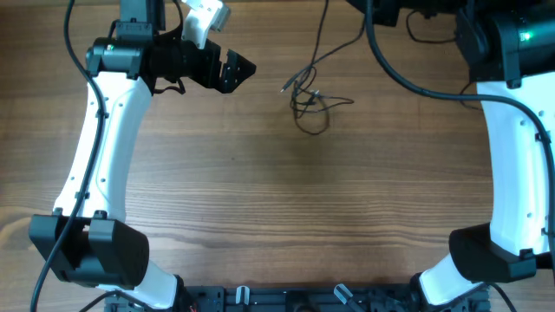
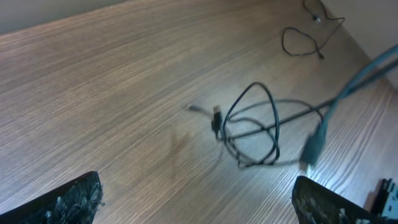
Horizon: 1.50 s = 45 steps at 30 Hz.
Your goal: Untangle cables
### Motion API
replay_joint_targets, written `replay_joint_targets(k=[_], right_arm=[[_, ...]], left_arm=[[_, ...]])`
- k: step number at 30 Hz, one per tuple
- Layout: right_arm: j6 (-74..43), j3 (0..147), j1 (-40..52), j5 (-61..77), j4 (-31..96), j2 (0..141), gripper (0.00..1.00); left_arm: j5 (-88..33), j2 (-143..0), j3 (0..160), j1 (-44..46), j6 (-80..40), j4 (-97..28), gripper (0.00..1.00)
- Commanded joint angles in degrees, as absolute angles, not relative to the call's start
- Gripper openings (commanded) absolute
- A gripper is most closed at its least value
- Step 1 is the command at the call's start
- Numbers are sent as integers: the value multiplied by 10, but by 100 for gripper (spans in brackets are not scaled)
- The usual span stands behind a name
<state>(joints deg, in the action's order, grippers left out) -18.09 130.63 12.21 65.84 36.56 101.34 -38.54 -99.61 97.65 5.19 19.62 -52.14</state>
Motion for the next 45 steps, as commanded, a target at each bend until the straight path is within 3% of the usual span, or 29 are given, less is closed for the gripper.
replay_joint_targets(k=[1,19,45], right_arm=[[-240,1313,123,720,331,1007,5],[-331,1313,123,781,203,1005,5],[-302,1313,87,737,214,1006,4]], left_arm=[[-444,-1003,968,53,236,-521,100],[-458,-1045,929,111,241,-499,100],[-460,-1048,928,133,273,-532,100]])
